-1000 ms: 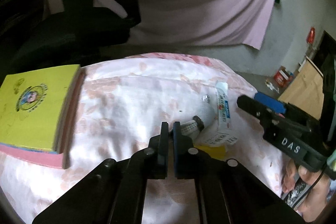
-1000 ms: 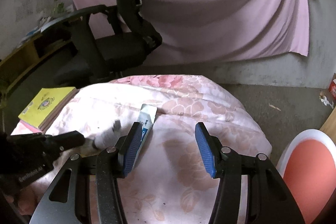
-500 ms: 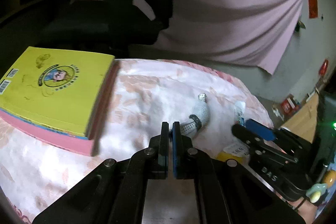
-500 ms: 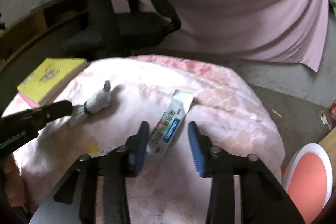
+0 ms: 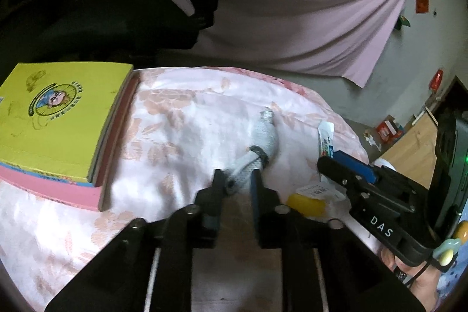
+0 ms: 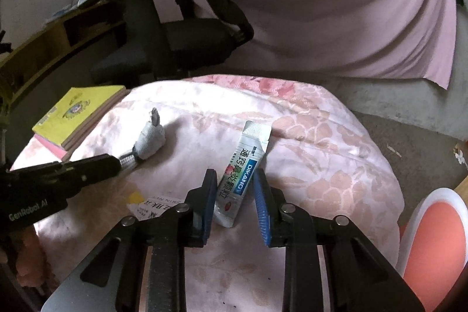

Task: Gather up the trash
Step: 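Grasp the white-and-blue toothpaste tube with the right tool while the left tool grasps the white twisted cloth, then carry the tube and white cloth over the red basin and open both tools, then move both open tools back over the table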

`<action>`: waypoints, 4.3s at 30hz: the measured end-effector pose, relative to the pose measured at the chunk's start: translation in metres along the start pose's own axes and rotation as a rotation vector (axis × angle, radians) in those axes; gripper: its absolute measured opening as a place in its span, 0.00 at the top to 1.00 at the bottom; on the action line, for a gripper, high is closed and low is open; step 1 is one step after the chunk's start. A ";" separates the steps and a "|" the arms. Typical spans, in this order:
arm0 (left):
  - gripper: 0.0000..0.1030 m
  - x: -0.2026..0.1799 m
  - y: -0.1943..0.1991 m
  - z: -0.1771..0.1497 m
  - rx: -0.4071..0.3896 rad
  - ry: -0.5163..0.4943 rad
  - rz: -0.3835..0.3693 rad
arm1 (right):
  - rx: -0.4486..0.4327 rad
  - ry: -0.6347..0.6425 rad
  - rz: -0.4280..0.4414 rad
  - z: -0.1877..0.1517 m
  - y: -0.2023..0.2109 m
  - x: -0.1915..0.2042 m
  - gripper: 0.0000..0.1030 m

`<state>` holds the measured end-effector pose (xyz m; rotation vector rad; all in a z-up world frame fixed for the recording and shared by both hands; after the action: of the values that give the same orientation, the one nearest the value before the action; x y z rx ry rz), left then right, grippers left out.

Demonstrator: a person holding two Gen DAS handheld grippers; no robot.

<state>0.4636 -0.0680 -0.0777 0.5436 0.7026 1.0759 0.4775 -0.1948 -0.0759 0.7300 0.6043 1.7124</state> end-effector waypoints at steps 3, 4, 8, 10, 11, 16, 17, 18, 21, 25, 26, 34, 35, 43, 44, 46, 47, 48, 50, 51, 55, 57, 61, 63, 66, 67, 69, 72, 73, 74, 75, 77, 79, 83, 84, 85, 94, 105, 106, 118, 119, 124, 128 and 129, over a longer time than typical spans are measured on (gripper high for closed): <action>0.78 -0.004 -0.004 0.000 0.012 -0.027 0.015 | -0.017 -0.010 0.007 0.002 0.003 -0.001 0.77; 0.78 -0.005 -0.005 0.000 0.016 -0.032 0.021 | -0.020 -0.012 0.007 0.002 0.003 -0.001 0.77; 0.79 -0.008 -0.013 -0.001 0.040 -0.060 0.054 | -0.033 -0.018 0.007 0.002 0.006 -0.002 0.77; 0.89 -0.012 -0.014 -0.003 0.049 -0.078 0.083 | -0.032 -0.016 0.005 0.002 0.005 -0.002 0.77; 0.91 -0.012 -0.016 -0.003 0.055 -0.083 0.090 | -0.032 -0.014 0.004 0.002 0.005 -0.002 0.77; 0.99 -0.012 -0.016 -0.005 0.049 -0.083 0.079 | -0.055 -0.013 0.005 0.004 0.009 -0.002 0.77; 0.99 -0.012 -0.015 -0.005 0.043 -0.086 0.076 | -0.066 -0.012 0.003 0.004 0.010 -0.002 0.77; 1.00 -0.012 -0.013 -0.006 0.032 -0.091 0.071 | -0.077 -0.011 0.003 0.005 0.012 -0.002 0.77; 1.00 -0.016 -0.004 -0.003 -0.024 -0.102 0.054 | -0.137 -0.001 0.018 0.008 0.024 0.001 0.77; 1.00 -0.021 0.018 0.002 -0.136 -0.120 0.083 | -0.247 -0.001 0.037 0.012 0.045 0.000 0.77; 1.00 -0.024 0.026 0.003 -0.173 -0.129 0.093 | -0.280 -0.007 0.046 0.014 0.052 -0.001 0.77; 1.00 -0.062 0.081 0.004 -0.434 -0.227 0.146 | -0.547 -0.073 0.112 0.020 0.113 -0.014 0.77; 1.00 -0.067 0.086 0.003 -0.454 -0.235 0.146 | -0.576 -0.073 0.113 0.020 0.120 -0.015 0.77; 1.00 -0.121 0.117 0.017 -0.563 -0.335 0.125 | -0.760 -0.024 0.022 0.009 0.179 -0.037 0.77; 1.00 -0.130 0.120 0.018 -0.573 -0.351 0.121 | -0.773 -0.025 0.010 0.009 0.184 -0.043 0.77; 1.00 -0.149 0.124 0.022 -0.587 -0.372 0.105 | -0.792 -0.033 -0.013 0.006 0.192 -0.054 0.77; 1.00 -0.159 0.122 0.025 -0.589 -0.384 0.094 | -0.798 -0.042 -0.023 0.004 0.196 -0.060 0.77; 1.00 -0.169 0.121 0.027 -0.590 -0.399 0.088 | -0.803 -0.055 -0.034 0.003 0.201 -0.067 0.77; 1.00 -0.188 0.117 0.028 -0.591 -0.430 0.075 | -0.808 -0.086 -0.048 0.001 0.206 -0.081 0.77; 1.00 -0.198 0.114 0.029 -0.587 -0.445 0.063 | -0.809 -0.106 -0.052 0.000 0.210 -0.089 0.77; 1.00 -0.233 0.100 0.030 -0.555 -0.467 0.002 | -0.822 -0.159 -0.082 -0.006 0.223 -0.115 0.77; 1.00 -0.249 0.093 0.030 -0.538 -0.464 -0.026 | -0.827 -0.193 -0.100 -0.008 0.229 -0.129 0.77; 1.00 -0.273 0.078 0.028 -0.504 -0.448 -0.071 | -0.820 -0.273 -0.133 -0.010 0.231 -0.157 0.76; 1.00 -0.281 0.070 0.027 -0.484 -0.440 -0.090 | -0.813 -0.306 -0.145 -0.010 0.231 -0.167 0.76; 1.00 -0.293 0.057 0.025 -0.446 -0.433 -0.125 | -0.807 -0.348 -0.161 -0.012 0.233 -0.181 0.75; 1.00 -0.297 0.052 0.026 -0.430 -0.437 -0.135 | -0.802 -0.362 -0.167 -0.013 0.233 -0.185 0.75; 1.00 -0.301 0.042 0.025 -0.395 -0.442 -0.154 | -0.793 -0.391 -0.175 -0.015 0.233 -0.195 0.75; 1.00 -0.309 0.026 0.024 -0.330 -0.428 -0.191 | -0.774 -0.429 -0.183 -0.018 0.231 -0.207 0.75; 1.00 -0.312 0.022 0.024 -0.312 -0.420 -0.202 | -0.765 -0.443 -0.188 -0.018 0.229 -0.210 0.75; 1.00 -0.314 0.018 0.024 -0.293 -0.409 -0.215 | -0.755 -0.456 -0.192 -0.020 0.227 -0.214 0.75; 1.00 -0.316 0.014 0.025 -0.272 -0.399 -0.231 | -0.745 -0.469 -0.195 -0.021 0.225 -0.216 0.75; 1.00 -0.320 0.006 0.026 -0.235 -0.382 -0.255 | -0.728 -0.493 -0.199 -0.023 0.222 -0.222 0.75; 0.99 -0.323 0.004 0.029 -0.205 -0.372 -0.277 | -0.710 -0.517 -0.202 -0.026 0.219 -0.228 0.74; 0.99 -0.326 -0.005 0.032 -0.148 -0.349 -0.305 | -0.702 -0.553 -0.204 -0.030 0.218 -0.236 0.63; 0.99 -0.326 -0.007 0.033 -0.139 -0.346 -0.307 | -0.703 -0.559 -0.205 -0.031 0.218 -0.237 0.62; 0.98 -0.326 -0.008 0.034 -0.132 -0.346 -0.308 | -0.703 -0.559 -0.208 -0.031 0.219 -0.238 0.62; 0.96 -0.311 -0.005 0.036 -0.123 -0.326 -0.294 | -0.693 -0.542 -0.224 -0.029 0.216 -0.234 0.59; 0.68 -0.251 0.040 0.044 -0.277 -0.268 -0.167 | -0.709 -0.492 -0.203 -0.017 0.213 -0.205 0.53; 0.67 -0.245 0.045 0.045 -0.291 -0.262 -0.150 | -0.712 -0.481 -0.200 -0.016 0.213 -0.199 0.52; 0.01 -0.129 0.123 0.032 -0.587 -0.140 0.154 | -0.777 -0.340 -0.167 0.002 0.207 -0.128 0.14; 0.01 -0.119 0.128 0.030 -0.597 -0.125 0.174 | -0.784 -0.328 -0.168 0.003 0.207 -0.123 0.09; 0.01 -0.074 0.144 0.018 -0.632 -0.065 0.252 | -0.804 -0.256 -0.152 0.008 0.200 -0.091 0.00; 0.01 -0.047 0.151 0.012 -0.646 -0.037 0.299 | -0.789 -0.199 -0.124 0.012 0.187 -0.066 0.00; 0.01 -0.043 0.150 0.012 -0.649 -0.035 0.309 | -0.782 -0.181 -0.116 0.012 0.183 -0.060 0.00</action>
<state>0.3702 -0.0509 0.0467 0.1069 0.2085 1.4946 0.3785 -0.2971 0.0538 0.2713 -0.1621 1.5753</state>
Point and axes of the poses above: each gripper's, at about its wrist camera, not at the fingertips, and y roughly against the way its jaws point, x to its left, z to its top, the point moved 8 cm from there along -y, roughly the way its jaws point, and after that the axes turned 10 degrees about -y, right-handed, at the moved point
